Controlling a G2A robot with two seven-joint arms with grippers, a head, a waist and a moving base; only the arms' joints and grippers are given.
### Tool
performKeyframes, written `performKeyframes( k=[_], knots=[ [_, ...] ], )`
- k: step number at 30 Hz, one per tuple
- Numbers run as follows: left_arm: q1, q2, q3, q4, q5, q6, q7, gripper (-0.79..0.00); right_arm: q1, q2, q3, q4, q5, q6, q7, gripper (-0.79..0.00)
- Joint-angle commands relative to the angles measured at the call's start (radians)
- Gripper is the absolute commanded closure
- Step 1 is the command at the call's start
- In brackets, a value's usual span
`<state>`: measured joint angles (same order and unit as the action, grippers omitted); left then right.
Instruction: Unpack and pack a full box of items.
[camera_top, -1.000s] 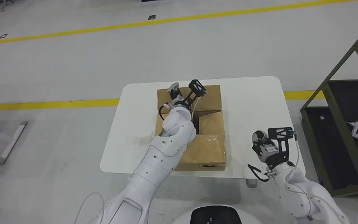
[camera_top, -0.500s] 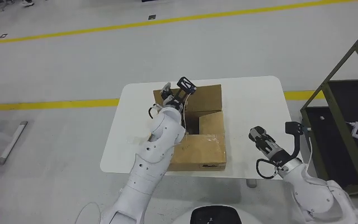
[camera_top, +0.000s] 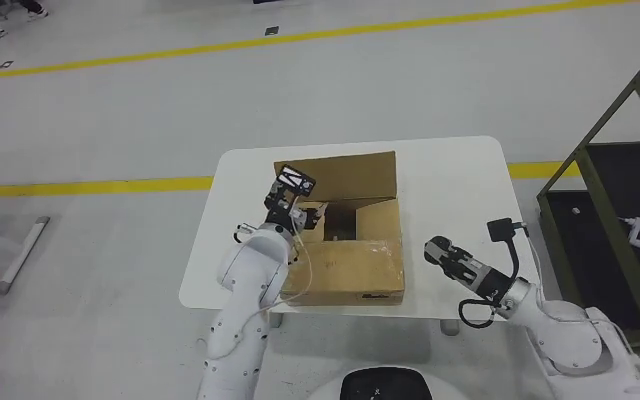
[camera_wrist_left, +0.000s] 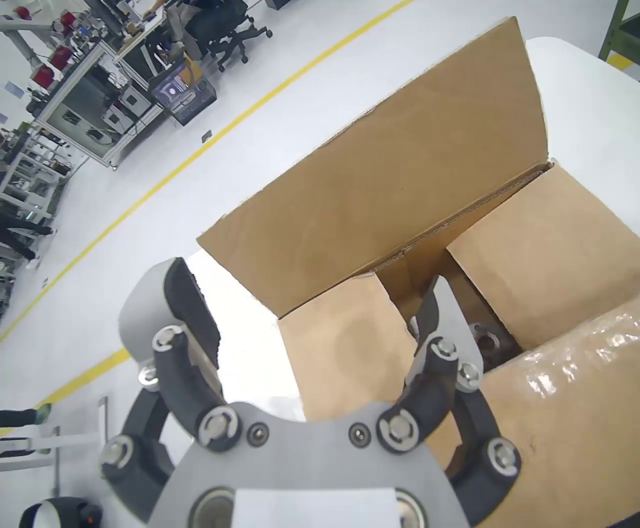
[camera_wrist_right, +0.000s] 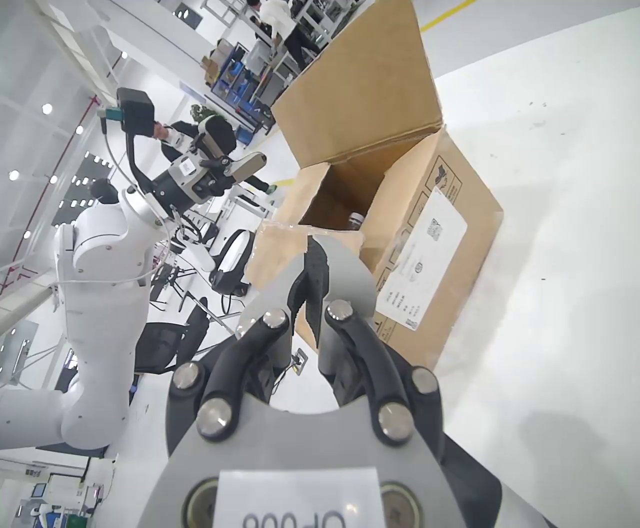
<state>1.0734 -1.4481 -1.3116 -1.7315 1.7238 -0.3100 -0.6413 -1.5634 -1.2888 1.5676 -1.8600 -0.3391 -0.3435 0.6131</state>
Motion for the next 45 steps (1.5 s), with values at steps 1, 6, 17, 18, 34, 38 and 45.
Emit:
performKeyframes(
  k=[1,6,17,18,34,38,45],
  knots=[
    [0.019,0.003,-0.012,-0.016,-0.007,-0.003,0.002,-0.785,0.0,0.0,0.0,0.0,0.0,0.0,0.0,0.0],
    [0.041,0.007,-0.018,-0.042,-0.018,-0.007,0.01,-0.785,-0.001,-0.001,-0.005,0.008,0.008,0.022,-0.012,0.0],
    [0.041,0.007,-0.018,-0.042,-0.018,-0.007,0.01,-0.785,0.118,0.002,-0.069,0.131,-0.034,0.094,-0.032,-0.28],
    [0.041,0.007,-0.018,-0.042,-0.018,-0.007,0.01,-0.785,0.129,0.002,-0.078,0.14,-0.035,0.09,-0.031,-0.277],
    [0.041,0.007,-0.018,-0.042,-0.018,-0.007,0.01,-0.785,0.173,0.008,-0.179,0.166,-0.082,0.065,-0.01,-0.292],
    [0.041,0.007,-0.018,-0.042,-0.018,-0.007,0.01,-0.785,0.171,0.012,-0.183,0.155,-0.075,0.067,0.012,-0.283],
    [0.041,0.007,-0.018,-0.042,-0.018,-0.007,0.01,-0.785,0.136,0.026,-0.149,0.113,-0.008,0.034,0.083,-0.228]
  ],
)
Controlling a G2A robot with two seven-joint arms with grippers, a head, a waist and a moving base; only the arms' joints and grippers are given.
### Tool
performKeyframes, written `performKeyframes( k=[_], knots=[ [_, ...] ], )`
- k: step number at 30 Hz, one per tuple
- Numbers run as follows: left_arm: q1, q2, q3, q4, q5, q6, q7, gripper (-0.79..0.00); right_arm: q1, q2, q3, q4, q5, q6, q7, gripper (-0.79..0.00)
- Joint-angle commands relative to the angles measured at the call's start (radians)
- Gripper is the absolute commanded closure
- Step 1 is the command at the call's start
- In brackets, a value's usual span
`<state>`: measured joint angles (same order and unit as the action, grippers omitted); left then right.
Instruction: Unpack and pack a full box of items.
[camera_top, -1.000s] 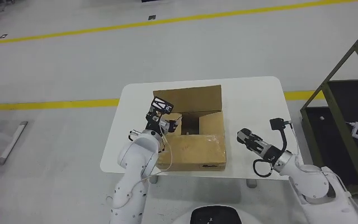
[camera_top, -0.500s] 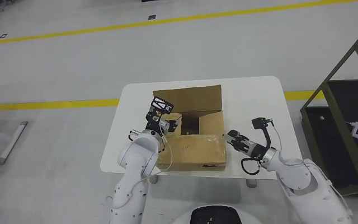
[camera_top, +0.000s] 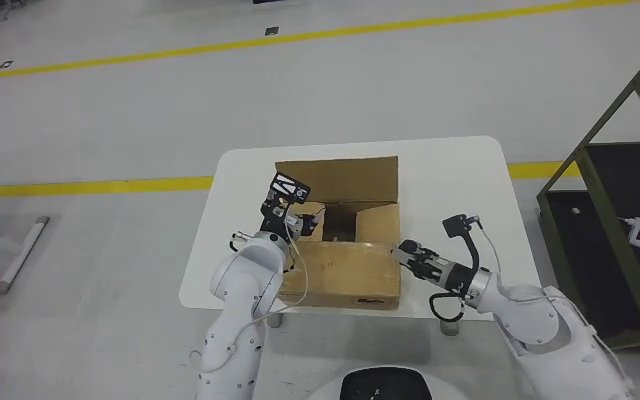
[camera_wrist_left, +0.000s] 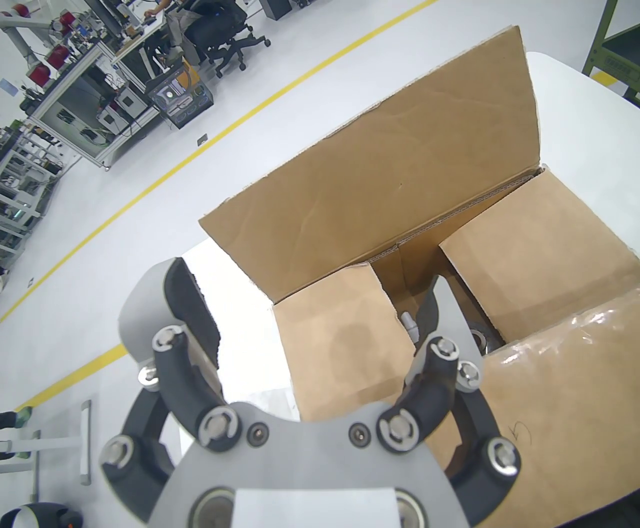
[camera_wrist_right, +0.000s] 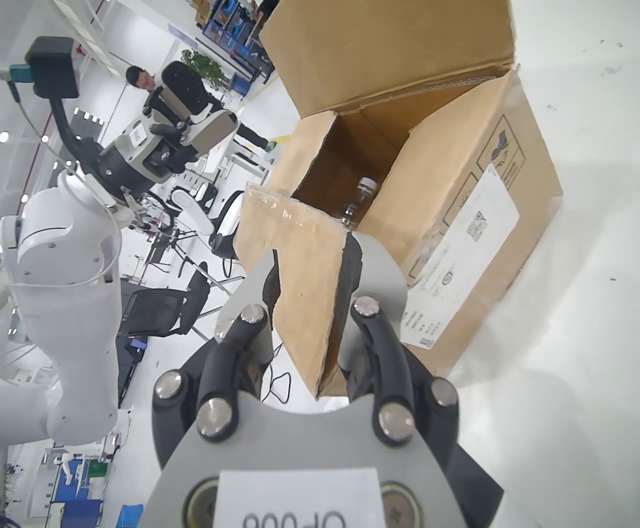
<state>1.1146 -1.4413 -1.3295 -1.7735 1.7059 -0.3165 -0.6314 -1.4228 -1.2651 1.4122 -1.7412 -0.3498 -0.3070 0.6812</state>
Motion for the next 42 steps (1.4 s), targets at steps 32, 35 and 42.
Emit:
performKeyframes(
  k=[32,35,42],
  knots=[
    [-0.062,0.011,0.044,-0.043,0.009,-0.136,-0.266,-0.785,-0.092,0.05,0.03,-0.185,-0.485,-0.226,-0.212,0.0],
    [-0.064,0.016,0.066,-0.067,0.043,-0.218,-0.304,-0.785,-0.106,0.051,0.022,-0.181,-0.488,-0.216,-0.234,0.0],
    [-0.057,0.022,0.085,-0.11,0.015,-0.286,-0.343,-0.785,-0.132,0.055,0.027,-0.18,-0.45,-0.195,-0.264,0.0]
  ],
)
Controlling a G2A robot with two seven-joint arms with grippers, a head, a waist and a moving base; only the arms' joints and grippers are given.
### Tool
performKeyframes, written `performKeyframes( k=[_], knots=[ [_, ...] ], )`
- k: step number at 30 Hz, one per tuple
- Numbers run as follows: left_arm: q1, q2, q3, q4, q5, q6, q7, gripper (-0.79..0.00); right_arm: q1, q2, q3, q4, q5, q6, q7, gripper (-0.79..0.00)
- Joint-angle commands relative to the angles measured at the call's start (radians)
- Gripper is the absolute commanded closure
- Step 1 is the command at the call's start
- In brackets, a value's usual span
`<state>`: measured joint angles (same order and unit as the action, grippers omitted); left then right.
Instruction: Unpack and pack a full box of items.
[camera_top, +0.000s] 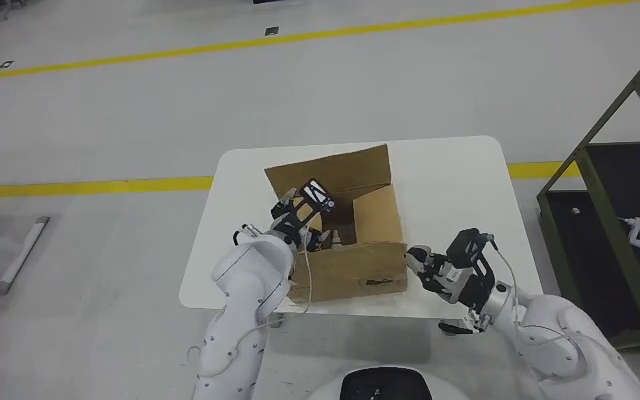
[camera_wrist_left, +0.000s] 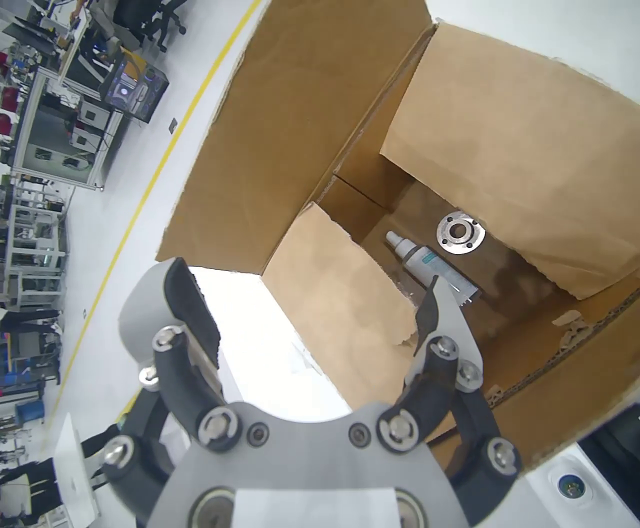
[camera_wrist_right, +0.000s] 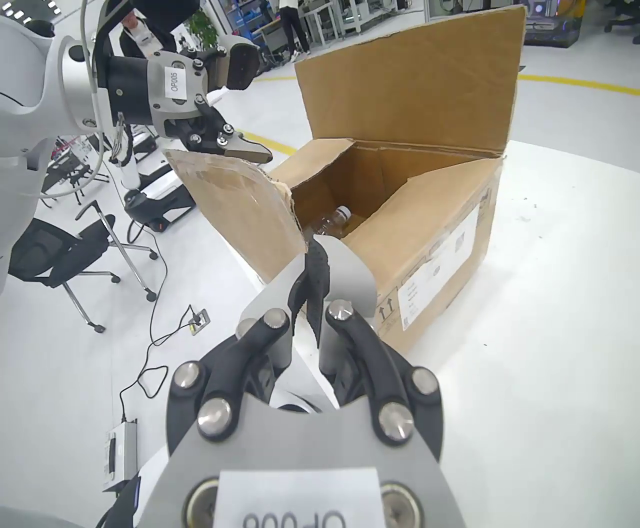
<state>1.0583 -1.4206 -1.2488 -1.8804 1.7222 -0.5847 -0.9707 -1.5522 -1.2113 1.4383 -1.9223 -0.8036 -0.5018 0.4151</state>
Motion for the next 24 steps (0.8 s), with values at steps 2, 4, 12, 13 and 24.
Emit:
performKeyframes(
  k=[2,4,12,13,24],
  knots=[
    [-0.005,0.006,0.004,-0.007,0.001,-0.064,-0.003,-0.785,-0.007,0.002,0.001,0.002,0.032,-0.001,0.014,0.0],
    [-0.006,0.009,0.001,-0.005,-0.002,-0.09,0.006,-0.785,-0.011,0.004,0.003,0.005,0.063,-0.002,0.015,-0.068],
    [0.007,0.02,0.004,-0.052,-0.049,-0.191,-0.045,-0.785,-0.03,0.008,0.036,0.011,0.268,-0.017,-0.014,-0.785],
    [0.011,0.021,0.006,-0.059,-0.055,-0.193,-0.051,-0.785,-0.033,0.009,0.045,0.012,0.296,-0.017,-0.016,-0.779],
    [0.084,0.047,-0.002,-0.144,-0.093,-0.216,-0.049,-0.785,-0.028,0.006,0.055,0.025,0.543,0.082,-0.067,0.0]
  ],
)
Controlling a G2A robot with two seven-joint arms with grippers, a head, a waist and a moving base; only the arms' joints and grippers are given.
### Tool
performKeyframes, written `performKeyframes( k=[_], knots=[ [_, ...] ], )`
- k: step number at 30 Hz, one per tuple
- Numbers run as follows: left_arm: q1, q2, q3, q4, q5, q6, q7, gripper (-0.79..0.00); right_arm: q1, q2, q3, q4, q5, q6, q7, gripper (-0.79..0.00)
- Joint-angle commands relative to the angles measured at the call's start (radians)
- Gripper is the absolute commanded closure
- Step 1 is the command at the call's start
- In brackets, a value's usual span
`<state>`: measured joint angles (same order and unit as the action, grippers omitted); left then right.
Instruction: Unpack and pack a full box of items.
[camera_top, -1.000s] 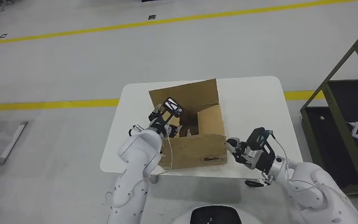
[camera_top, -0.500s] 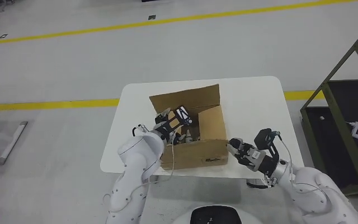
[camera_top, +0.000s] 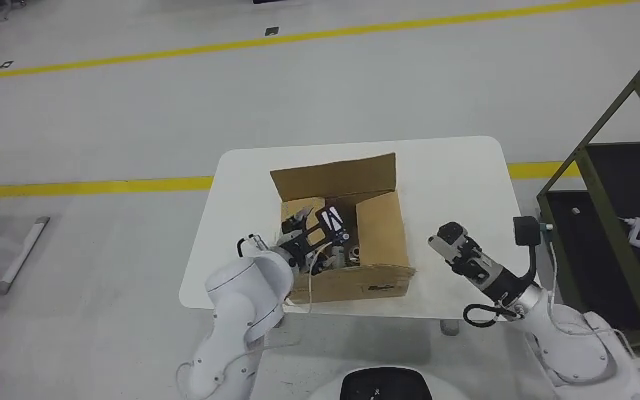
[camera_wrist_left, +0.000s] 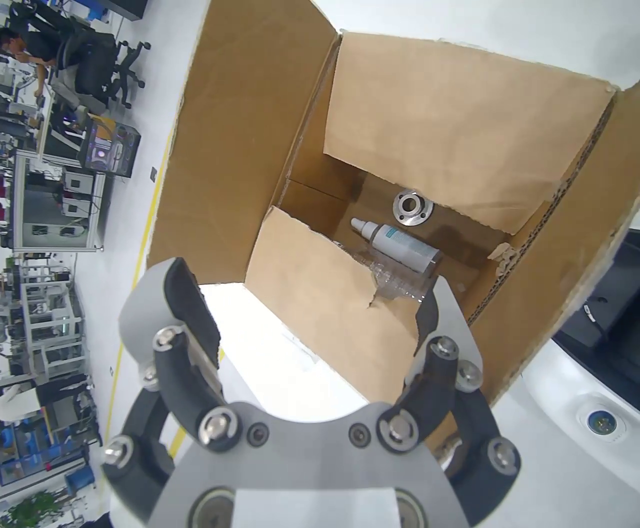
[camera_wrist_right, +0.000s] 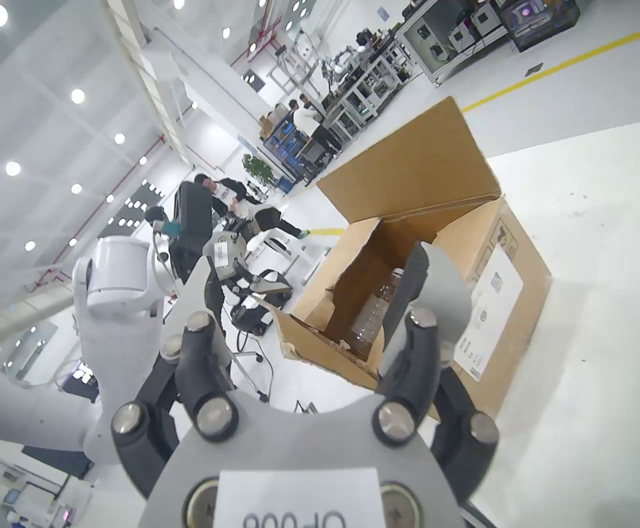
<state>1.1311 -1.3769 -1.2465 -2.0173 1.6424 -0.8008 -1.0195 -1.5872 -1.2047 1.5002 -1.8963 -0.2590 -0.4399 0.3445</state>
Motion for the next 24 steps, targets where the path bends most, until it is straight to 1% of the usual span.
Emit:
performKeyframes(
  k=[1,5,8,10,12,15,18,20,22,24],
  knots=[
    [0.021,0.007,-0.007,-0.017,-0.017,0.002,-0.002,-0.785,0.016,-0.001,-0.017,0.003,0.003,0.04,0.008,0.0],
    [0.062,0.023,-0.015,-0.057,-0.057,0.003,-0.003,-0.785,0.072,-0.004,-0.08,0.019,0.008,0.102,0.076,0.0],
    [0.076,0.034,-0.021,-0.076,-0.08,0.004,-0.004,-0.785,0.104,-0.004,-0.127,0.033,-0.024,0.11,0.147,0.0],
    [0.077,0.041,-0.03,-0.085,-0.1,0.012,-0.012,-0.785,0.123,-0.003,-0.159,0.045,-0.044,0.103,0.202,0.0],
    [0.072,0.047,-0.042,-0.091,-0.112,0.024,-0.024,-0.785,0.133,-0.002,-0.188,0.065,-0.026,0.072,0.254,0.0],
    [0.061,0.056,-0.054,-0.092,-0.115,0.041,-0.041,-0.785,0.141,0.003,-0.205,0.096,-0.034,0.046,0.323,0.0],
    [0.045,0.059,-0.069,-0.089,-0.132,0.063,-0.054,-0.785,0.142,0.008,-0.211,0.112,-0.055,0.024,0.356,0.0],
    [0.035,0.06,-0.07,-0.079,-0.135,0.086,-0.053,-0.785,0.145,0.011,-0.211,0.118,-0.104,0.016,0.365,0.0],
    [0.025,0.061,-0.069,-0.066,-0.135,0.113,-0.046,-0.785,0.147,0.014,-0.218,0.12,-0.153,0.016,0.361,0.0],
    [0.021,0.061,-0.065,-0.047,-0.141,0.135,-0.034,-0.785,0.149,0.014,-0.23,0.122,-0.167,0.018,0.356,0.0]
  ],
)
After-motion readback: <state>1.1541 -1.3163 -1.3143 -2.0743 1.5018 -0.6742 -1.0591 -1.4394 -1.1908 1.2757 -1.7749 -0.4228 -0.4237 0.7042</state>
